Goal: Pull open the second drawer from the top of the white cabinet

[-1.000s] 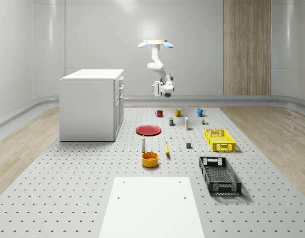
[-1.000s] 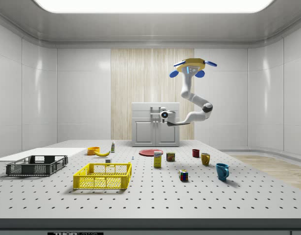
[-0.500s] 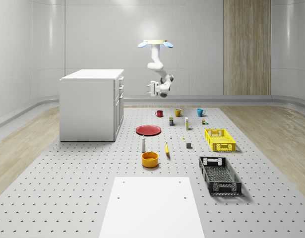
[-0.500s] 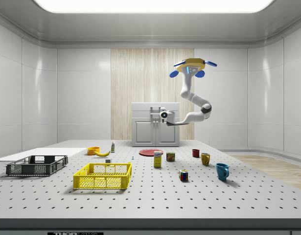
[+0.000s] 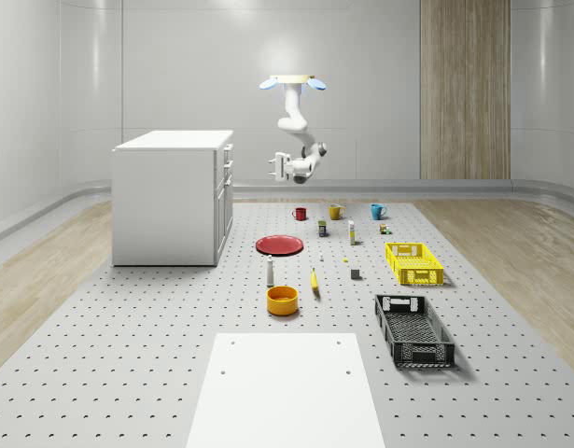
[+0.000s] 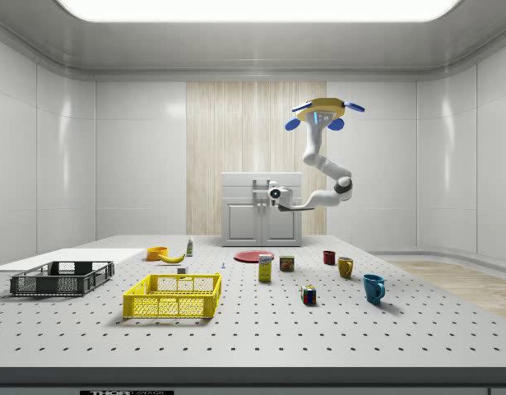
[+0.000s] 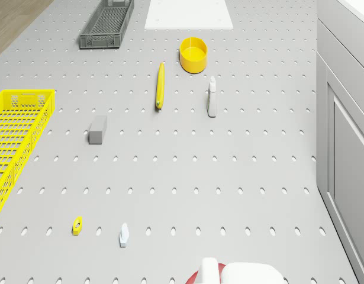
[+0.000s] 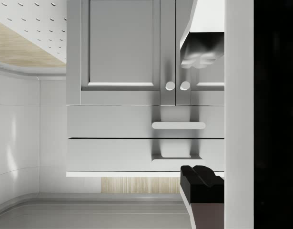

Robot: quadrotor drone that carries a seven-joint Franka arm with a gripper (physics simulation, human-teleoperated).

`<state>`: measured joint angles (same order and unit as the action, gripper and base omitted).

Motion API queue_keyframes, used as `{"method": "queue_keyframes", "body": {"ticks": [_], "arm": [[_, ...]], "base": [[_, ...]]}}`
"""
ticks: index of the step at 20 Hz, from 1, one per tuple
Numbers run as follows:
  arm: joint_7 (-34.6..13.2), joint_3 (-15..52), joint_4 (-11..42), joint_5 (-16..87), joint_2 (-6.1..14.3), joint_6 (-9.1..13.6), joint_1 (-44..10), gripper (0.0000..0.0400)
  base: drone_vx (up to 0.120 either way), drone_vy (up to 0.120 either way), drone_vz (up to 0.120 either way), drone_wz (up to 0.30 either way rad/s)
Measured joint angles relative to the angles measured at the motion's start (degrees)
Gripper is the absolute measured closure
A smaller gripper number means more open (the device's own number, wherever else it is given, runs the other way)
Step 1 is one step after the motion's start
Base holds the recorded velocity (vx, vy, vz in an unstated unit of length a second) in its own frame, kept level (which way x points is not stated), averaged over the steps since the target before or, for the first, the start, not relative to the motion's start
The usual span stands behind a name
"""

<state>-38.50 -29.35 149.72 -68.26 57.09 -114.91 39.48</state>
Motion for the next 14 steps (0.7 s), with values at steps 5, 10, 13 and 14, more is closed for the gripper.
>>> {"method": "queue_keyframes", "body": {"ticks": [5, 10, 13, 14], "arm": [[1.6, 3.3, 0.0, -4.2, -1.9, -3.1, 1.7, 0.0100], [3.4, 6.6, -0.5, -8.6, -4.4, -5.9, 3.3, 0.0100], [4.6, 8.4, -1.1, -11.3, -6.2, -7.2, 4.1, 0.0100], [5.1, 8.8, -1.5, -12.1, -7.0, -7.5, 4.3, 0.0100]], "base": [[0.000, 0.000, 0.000, 0.000], [0.000, 0.000, 0.000, 0.000], [0.000, 0.000, 0.000, 0.000], [0.000, 0.000, 0.000, 0.000]]}}
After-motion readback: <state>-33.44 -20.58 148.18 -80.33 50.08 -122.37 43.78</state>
